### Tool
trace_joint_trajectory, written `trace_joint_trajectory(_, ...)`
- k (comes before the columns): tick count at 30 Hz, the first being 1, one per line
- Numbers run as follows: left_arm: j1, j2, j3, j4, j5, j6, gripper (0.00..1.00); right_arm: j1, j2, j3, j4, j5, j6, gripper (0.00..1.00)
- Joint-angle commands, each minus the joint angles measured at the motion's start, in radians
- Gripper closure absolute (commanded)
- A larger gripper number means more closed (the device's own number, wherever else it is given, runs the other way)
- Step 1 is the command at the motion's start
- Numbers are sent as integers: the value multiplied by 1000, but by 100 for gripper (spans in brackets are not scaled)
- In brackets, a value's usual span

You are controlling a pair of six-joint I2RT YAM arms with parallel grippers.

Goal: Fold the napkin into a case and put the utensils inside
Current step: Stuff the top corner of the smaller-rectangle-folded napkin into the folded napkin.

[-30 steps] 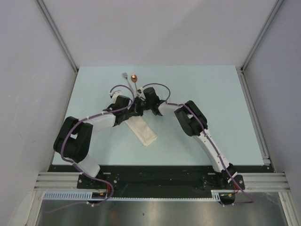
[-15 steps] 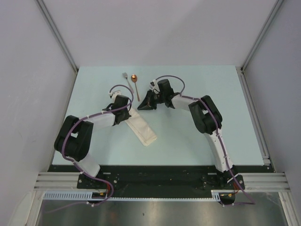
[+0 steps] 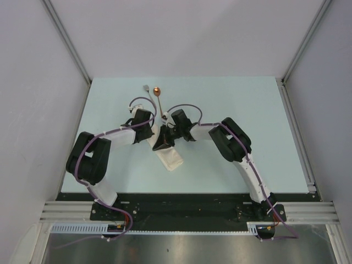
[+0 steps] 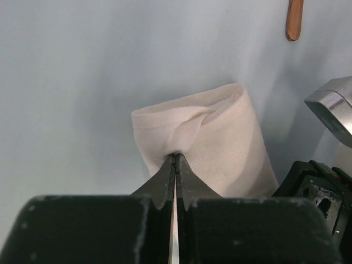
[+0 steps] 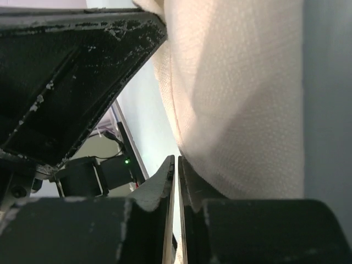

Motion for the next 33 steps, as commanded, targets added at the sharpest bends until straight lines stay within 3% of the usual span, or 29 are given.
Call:
trace_joint_trajectory(1,15,13,47,-4,17,-11,100,-23,-30,-22,-44,18,-83,90)
trace_joint_trajectory(6,15,-53,64,-31,75,-11,96,-26,-187,-16,-247,79,-230,83)
trace_joint_trajectory(10,22,-165,79,-99,117,-23,72,-34,-299,-34,-424,128,-332,73)
trace_joint_trajectory(13,53,-278,98,-183,152,-41,51,-34,-367,-43,-513,206,-413,57)
trace_joint_trajectory(14,62,-315,93,-200,135,-43,48,-32,-379,-39,-534,251,-451,49)
trace_joint_trajectory(16,94,-430,85,-247,122,-50,42,-24,-372,-20,-588,266,-479,46)
trace_joint_trajectory(25,179,-789,21,-409,71,-156,36,86,-249,203,-808,562,-606,39)
trace_joint_trajectory(33,179,-802,-11,-433,123,-133,34,186,-163,317,-900,774,-642,39)
